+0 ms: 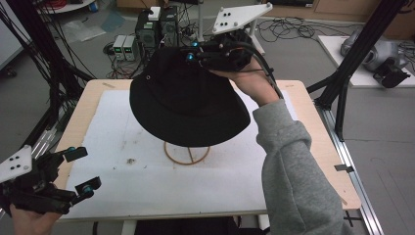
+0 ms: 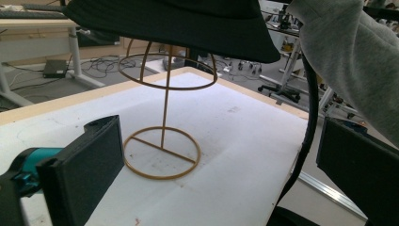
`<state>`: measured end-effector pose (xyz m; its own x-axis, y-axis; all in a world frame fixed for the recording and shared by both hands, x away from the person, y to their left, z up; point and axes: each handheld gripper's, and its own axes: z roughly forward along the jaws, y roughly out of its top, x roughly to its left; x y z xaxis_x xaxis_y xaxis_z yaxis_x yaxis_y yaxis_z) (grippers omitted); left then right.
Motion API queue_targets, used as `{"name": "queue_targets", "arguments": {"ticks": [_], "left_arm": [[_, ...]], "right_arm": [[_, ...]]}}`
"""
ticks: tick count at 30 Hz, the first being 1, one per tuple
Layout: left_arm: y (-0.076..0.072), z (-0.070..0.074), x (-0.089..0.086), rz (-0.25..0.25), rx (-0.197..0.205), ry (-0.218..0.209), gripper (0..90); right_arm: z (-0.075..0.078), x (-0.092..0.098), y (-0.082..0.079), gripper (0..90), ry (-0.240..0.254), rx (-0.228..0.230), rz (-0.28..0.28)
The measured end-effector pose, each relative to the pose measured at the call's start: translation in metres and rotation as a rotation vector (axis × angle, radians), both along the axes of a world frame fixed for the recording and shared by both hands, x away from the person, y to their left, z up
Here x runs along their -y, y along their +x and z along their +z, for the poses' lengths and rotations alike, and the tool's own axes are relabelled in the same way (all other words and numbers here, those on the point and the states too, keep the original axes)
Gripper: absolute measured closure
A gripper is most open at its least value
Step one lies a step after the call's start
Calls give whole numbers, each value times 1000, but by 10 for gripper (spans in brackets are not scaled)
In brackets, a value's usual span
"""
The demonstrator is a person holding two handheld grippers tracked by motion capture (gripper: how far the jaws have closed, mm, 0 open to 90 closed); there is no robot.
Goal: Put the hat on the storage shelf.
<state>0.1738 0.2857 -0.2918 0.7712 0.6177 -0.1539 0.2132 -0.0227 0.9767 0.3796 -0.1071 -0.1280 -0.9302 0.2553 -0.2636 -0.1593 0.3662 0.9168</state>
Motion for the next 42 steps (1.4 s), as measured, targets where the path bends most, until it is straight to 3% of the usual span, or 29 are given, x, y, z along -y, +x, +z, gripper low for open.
{"name": "queue_targets", "arguments": {"ticks": [9,31,42], "left_arm": [[-2,0,-1,4,-2,6,17],[2,-2,2,-4,-12,14,17],[4,-3,4,-6,-16,15,17]], "right_arm": [[-20,-16,8,874,-28,-25,0],[-66,-27,15,873,-52,-114,-3],[-67,-25,15,867,-40,-105,-12]]}}
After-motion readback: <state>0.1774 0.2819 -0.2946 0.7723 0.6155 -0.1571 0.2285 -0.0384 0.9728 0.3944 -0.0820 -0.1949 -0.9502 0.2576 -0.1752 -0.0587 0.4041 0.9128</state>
